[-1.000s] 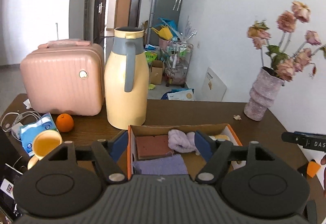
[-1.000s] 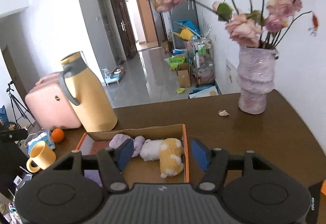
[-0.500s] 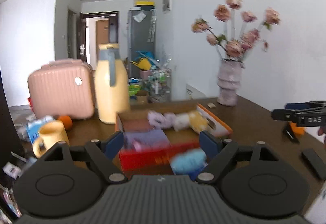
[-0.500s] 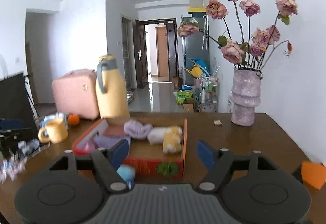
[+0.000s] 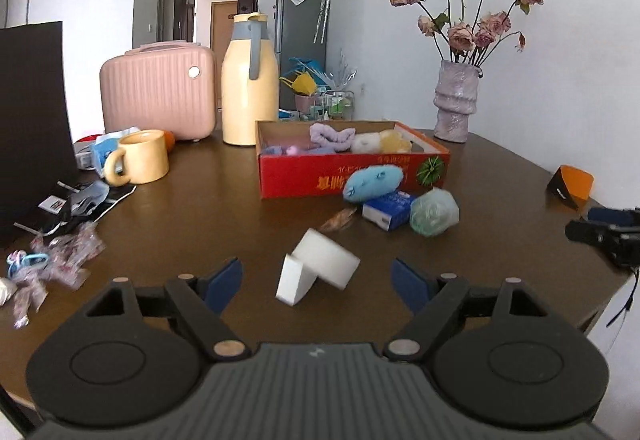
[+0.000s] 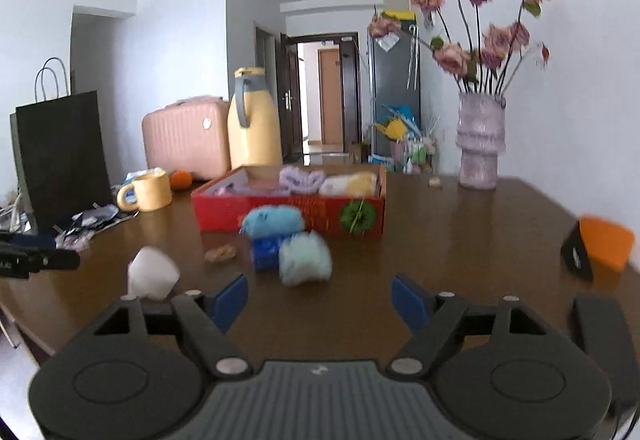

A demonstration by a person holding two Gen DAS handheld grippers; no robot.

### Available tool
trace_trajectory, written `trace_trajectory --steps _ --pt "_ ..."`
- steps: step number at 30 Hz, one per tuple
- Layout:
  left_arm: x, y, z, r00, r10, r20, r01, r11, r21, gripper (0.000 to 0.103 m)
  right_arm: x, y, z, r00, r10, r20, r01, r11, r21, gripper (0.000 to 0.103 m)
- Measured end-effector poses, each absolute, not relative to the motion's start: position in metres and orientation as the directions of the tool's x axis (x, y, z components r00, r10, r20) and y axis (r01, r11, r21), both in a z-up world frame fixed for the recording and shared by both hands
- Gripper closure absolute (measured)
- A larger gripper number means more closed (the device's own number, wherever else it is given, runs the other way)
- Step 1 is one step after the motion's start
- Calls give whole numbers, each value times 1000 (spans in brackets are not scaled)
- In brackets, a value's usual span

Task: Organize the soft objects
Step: 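Withdraw both grippers from the box back to the pile, then grasp the white sponge wedge with the left gripper while the right grasps the white sponge ball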

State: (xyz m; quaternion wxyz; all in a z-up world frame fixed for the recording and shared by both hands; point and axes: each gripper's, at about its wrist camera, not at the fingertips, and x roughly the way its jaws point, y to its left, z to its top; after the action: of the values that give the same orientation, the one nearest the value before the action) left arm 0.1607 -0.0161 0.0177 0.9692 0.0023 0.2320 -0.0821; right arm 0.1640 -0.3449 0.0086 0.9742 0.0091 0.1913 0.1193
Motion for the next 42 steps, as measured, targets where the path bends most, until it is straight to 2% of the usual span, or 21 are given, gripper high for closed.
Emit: trace_trajectory --steps 8,12,14,20,23,26,28,29,31,32,36,42 --pt "173 -3 2 866 -148 -477 146 988 -41 21 165 -319 -1 869 290 -402 -290 955 63 24" --pt "197 3 -19 844 -144 -516 152 988 -28 34 184 -301 -5 816 401 -416 -369 916 160 24" --pt "210 6 -28 829 -149 -539 162 986 -22 34 200 -287 -9 784 439 -440 -388 899 204 24" --pt "249 17 -49 783 -274 -558 309 950 -33 37 257 -241 -23 695 552 -462 -439 834 335 24" --pt "268 22 -56 755 -313 -576 339 939 -66 46 287 -216 -31 655 578 -487 -450 816 363 24" --pt "280 29 -58 731 -360 -579 362 925 -116 59 315 -202 -42 626 602 -496 -435 797 419 24" --pt "285 33 -59 722 -390 -572 375 915 -150 81 332 -195 -51 599 617 -510 -417 784 460 24" --pt "287 35 -60 711 -415 -568 392 904 -169 81 337 -194 -54 586 635 -503 -416 769 485 26" --pt "289 38 -59 702 -446 -556 404 892 -204 84 346 -189 -60 547 663 -511 -412 745 525 47" --pt "290 39 -60 702 -446 -556 400 892 -210 84 348 -188 -62 539 670 -510 -406 737 539 46" --pt "287 40 -59 711 -441 -548 383 896 -224 85 342 -188 -58 570 653 -499 -415 753 512 47" --pt "271 39 -52 736 -402 -545 340 915 -216 85 310 -211 -38 700 519 -490 -396 853 339 47"
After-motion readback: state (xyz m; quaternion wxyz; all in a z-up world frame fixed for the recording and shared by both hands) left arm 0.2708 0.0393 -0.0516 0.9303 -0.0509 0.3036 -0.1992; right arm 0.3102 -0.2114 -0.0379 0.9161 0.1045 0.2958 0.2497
